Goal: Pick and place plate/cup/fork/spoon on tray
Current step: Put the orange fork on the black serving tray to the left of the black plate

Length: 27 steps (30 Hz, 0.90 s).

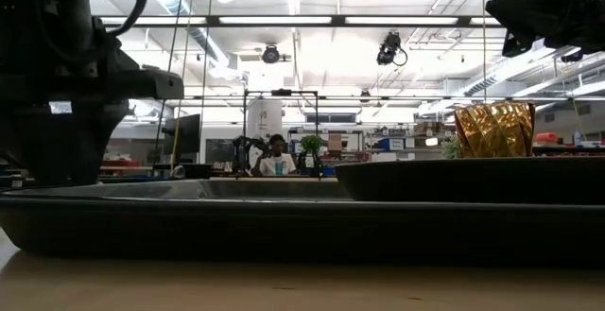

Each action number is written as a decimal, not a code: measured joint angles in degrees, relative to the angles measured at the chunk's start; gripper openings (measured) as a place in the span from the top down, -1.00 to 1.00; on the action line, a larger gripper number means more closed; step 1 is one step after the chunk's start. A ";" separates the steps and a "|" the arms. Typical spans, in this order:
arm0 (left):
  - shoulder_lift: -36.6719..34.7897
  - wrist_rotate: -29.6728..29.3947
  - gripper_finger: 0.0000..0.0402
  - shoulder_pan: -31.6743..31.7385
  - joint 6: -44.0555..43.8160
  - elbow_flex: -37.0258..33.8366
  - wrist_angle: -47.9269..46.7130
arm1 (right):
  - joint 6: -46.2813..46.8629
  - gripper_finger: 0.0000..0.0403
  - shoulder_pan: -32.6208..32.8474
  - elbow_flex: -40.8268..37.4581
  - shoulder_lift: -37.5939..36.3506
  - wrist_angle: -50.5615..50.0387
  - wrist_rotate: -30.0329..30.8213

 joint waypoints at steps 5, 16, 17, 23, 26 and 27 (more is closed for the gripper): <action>-1.87 -0.50 0.54 0.00 0.71 -0.02 -0.06 | 0.01 0.77 0.00 -0.01 -0.01 0.01 0.00; -0.12 -0.25 0.62 2.13 2.90 -0.02 2.90 | 0.00 0.77 0.01 -0.01 0.00 0.03 -0.02; 0.24 0.61 0.62 2.41 3.42 -0.02 2.88 | 0.01 0.77 0.01 -0.02 0.01 0.08 0.00; 1.36 3.51 0.62 3.15 4.69 0.22 2.87 | 0.00 0.77 0.01 -0.02 0.01 0.50 0.00; 0.83 1.86 0.62 3.10 5.54 0.11 3.04 | 0.00 0.77 0.00 -0.01 -0.01 0.80 0.00; 0.73 1.60 0.62 3.12 5.90 0.17 3.09 | 0.01 0.77 0.01 -0.01 -0.01 0.84 -0.02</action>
